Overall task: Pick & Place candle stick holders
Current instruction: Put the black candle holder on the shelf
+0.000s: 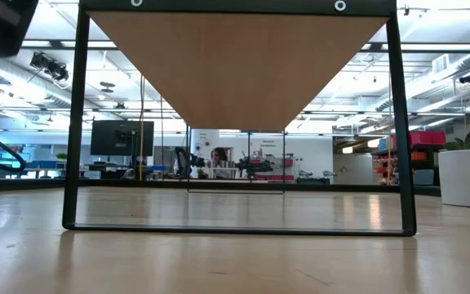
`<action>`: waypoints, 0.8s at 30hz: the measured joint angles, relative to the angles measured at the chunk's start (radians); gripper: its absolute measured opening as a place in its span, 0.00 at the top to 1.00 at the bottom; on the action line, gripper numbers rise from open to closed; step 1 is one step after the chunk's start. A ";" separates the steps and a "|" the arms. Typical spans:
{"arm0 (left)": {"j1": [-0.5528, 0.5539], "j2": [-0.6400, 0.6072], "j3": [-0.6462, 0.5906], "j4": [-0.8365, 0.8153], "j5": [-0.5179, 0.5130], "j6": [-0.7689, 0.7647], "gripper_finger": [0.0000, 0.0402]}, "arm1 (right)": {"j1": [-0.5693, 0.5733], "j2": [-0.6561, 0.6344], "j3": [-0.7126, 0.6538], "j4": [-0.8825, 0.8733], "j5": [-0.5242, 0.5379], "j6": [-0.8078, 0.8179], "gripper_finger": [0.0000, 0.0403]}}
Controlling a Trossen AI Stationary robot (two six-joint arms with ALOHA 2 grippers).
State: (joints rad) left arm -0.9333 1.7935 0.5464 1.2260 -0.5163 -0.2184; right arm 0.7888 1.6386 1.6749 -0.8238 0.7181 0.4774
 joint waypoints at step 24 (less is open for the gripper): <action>0.134 -0.187 0.571 -0.772 -0.001 0.159 0.97 | 0.000 0.000 0.000 0.001 -0.001 0.012 0.67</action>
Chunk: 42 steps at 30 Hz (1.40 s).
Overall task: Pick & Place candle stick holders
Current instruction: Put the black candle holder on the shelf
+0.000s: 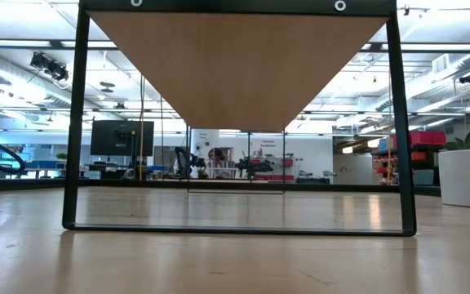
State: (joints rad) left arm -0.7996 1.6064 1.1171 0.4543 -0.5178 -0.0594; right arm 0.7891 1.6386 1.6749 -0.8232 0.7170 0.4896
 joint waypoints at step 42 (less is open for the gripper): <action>0.322 -0.018 0.414 -0.451 0.307 0.125 0.97 | -0.102 0.000 -0.005 0.421 -0.014 -0.426 0.67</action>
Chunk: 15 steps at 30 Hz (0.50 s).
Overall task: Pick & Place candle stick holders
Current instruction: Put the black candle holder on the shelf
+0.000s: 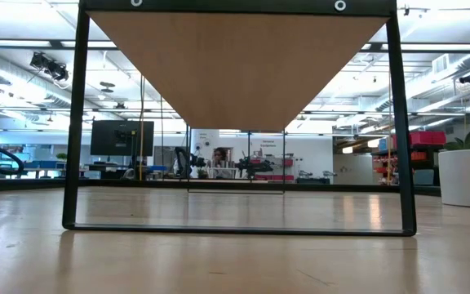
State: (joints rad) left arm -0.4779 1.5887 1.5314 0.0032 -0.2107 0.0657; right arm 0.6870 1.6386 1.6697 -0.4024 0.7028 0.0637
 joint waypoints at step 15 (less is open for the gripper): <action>0.000 0.001 -0.001 -0.003 -0.003 0.043 0.97 | -0.030 0.001 -0.115 0.182 0.011 -0.083 0.95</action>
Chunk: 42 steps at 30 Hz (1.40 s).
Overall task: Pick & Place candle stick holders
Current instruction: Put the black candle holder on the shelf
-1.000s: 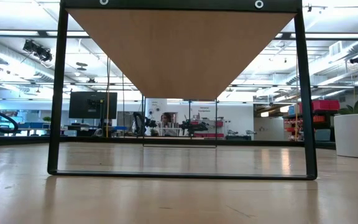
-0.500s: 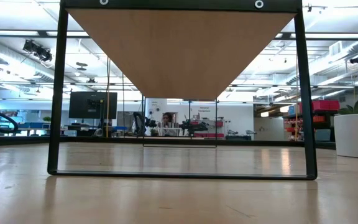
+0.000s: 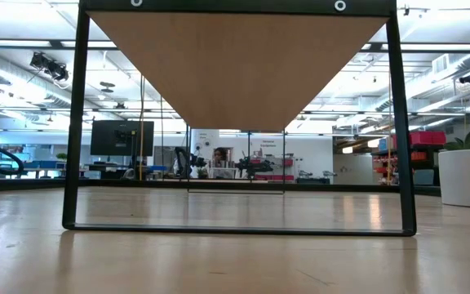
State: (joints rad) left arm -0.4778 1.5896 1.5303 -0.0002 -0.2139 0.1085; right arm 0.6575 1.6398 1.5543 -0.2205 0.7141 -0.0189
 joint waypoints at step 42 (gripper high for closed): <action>-0.123 -0.134 0.001 -0.285 -0.168 0.033 0.82 | 0.103 -0.269 -0.479 0.501 0.214 -0.012 0.99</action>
State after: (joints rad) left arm -0.6006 1.4559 1.5311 -0.2850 -0.3814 0.1417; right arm 0.7606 1.3705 1.0749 0.2801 0.9278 -0.0306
